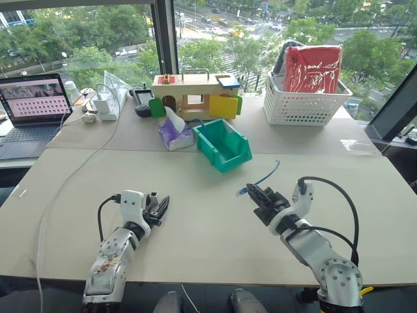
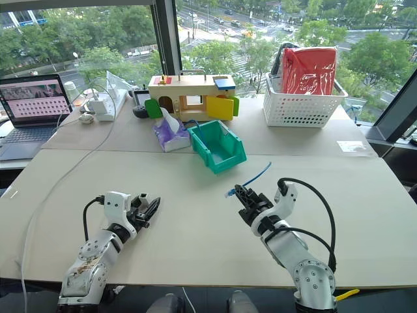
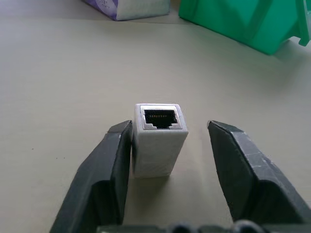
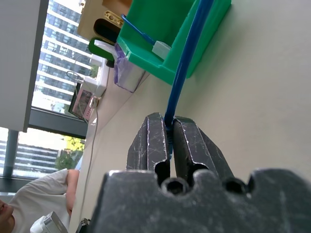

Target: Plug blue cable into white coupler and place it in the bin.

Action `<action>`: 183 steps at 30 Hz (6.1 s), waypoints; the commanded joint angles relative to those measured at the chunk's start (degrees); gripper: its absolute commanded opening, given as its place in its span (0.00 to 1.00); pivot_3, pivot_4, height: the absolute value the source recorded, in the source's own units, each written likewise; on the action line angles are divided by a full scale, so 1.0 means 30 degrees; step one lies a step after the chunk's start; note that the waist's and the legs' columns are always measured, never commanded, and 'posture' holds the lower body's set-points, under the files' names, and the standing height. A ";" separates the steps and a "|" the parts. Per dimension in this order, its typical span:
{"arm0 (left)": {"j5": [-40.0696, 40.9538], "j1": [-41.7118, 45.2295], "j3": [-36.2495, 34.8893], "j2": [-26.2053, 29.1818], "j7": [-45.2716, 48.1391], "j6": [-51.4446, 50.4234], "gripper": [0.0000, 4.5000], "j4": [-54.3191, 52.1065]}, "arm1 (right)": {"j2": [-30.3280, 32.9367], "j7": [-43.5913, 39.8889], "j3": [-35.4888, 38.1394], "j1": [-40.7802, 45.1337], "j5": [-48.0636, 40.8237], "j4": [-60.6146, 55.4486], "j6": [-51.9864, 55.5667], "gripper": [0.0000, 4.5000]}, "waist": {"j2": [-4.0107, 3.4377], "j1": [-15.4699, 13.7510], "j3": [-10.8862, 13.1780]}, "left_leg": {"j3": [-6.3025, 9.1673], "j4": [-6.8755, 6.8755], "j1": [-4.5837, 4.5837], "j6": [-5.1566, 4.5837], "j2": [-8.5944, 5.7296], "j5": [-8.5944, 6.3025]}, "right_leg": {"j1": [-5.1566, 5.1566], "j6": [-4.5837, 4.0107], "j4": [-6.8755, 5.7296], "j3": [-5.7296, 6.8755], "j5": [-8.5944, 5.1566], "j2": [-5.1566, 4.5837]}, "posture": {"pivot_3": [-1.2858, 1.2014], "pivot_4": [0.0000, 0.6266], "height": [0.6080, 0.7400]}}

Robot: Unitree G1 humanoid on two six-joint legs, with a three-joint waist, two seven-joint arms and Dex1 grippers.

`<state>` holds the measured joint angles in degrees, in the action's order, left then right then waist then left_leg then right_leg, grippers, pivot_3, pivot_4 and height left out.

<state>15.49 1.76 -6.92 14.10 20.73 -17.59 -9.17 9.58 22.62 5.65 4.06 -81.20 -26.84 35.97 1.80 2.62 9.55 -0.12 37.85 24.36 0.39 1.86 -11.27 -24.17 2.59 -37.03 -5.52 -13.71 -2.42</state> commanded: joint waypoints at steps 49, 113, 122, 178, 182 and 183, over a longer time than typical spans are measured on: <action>0.0067 0.8546 0.7896 0.0570 0.4127 -1.3880 0.15 -0.1118 | 0.0387 -0.2226 -0.1981 0.1863 0.4073 0.0137 0.2590 0.00 | 0.0001 -0.0150 0.0001 | 0.0027 -0.0003 0.0024 -0.0009 -0.0030 -0.0001 | 0.0005 0.0028 0.0010 0.0009 -0.0012 -0.0003 | 0.52 0.24 0.81; 0.1205 0.9646 0.7328 -0.0769 0.3238 -1.5914 0.15 -0.1469 | 0.2202 -0.7359 -0.4809 0.3202 1.1970 -0.0848 0.7221 0.00 | 0.0003 -0.0140 -0.0001 | 0.0031 -0.0003 0.0017 -0.0007 -0.0039 -0.0001 | 0.0011 0.0033 0.0009 0.0016 -0.0013 -0.0003 | 0.52 0.24 0.81; 0.1437 0.9549 0.7277 -0.0769 0.2998 -1.6044 0.15 -0.1608 | 0.2500 -0.7804 -0.5234 0.3130 1.4071 -0.0207 0.7124 0.00 | 0.0008 -0.0142 -0.0010 | 0.0031 -0.0003 0.0008 -0.0007 -0.0040 -0.0001 | 0.0020 0.0034 0.0011 0.0017 -0.0013 -0.0004 | 0.52 0.24 0.81; 0.1209 0.5003 0.1725 0.2402 0.2495 -0.4793 1.00 -0.2999 | 0.3431 -2.0070 -0.0728 2.3393 2.2441 2.6650 -0.9013 0.99 | -0.0031 0.0171 0.0014 | 0.0025 -0.0048 0.0106 0.0008 -0.0049 -0.0016 | -0.0104 -0.0131 -0.0002 0.0043 0.0092 -0.0041 | 0.52 0.24 0.81; 0.1047 0.4823 0.1138 0.3091 0.3202 -0.3421 1.00 -0.1914 | 0.6210 -2.3398 -0.0734 1.6336 1.9903 1.4502 -0.5155 0.99 | -0.0030 -0.0261 0.0016 | 0.0054 -0.0042 0.0119 0.0009 -0.0054 -0.0016 | -0.0081 -0.0126 0.0012 0.0079 0.0089 -0.0046 | 0.52 0.24 0.81; 0.0792 0.4666 0.1220 0.3449 0.3449 -0.3066 1.00 -0.1645 | 0.7231 -2.4007 -0.0674 1.3877 1.9202 1.1065 -0.4064 0.99 | -0.0029 -0.0378 0.0014 | 0.0093 -0.0043 0.0125 0.0010 -0.0052 -0.0025 | -0.0055 -0.0123 0.0037 0.0127 0.0087 -0.0051 | 0.52 0.24 0.81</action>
<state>19.01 16.41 -2.45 23.05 29.65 -29.56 -14.74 27.59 -45.26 2.89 54.07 -19.17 22.75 17.67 1.72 1.49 9.59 0.21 37.72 24.74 0.42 1.73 -11.44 -24.29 2.23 -36.87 -5.06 -13.46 -2.58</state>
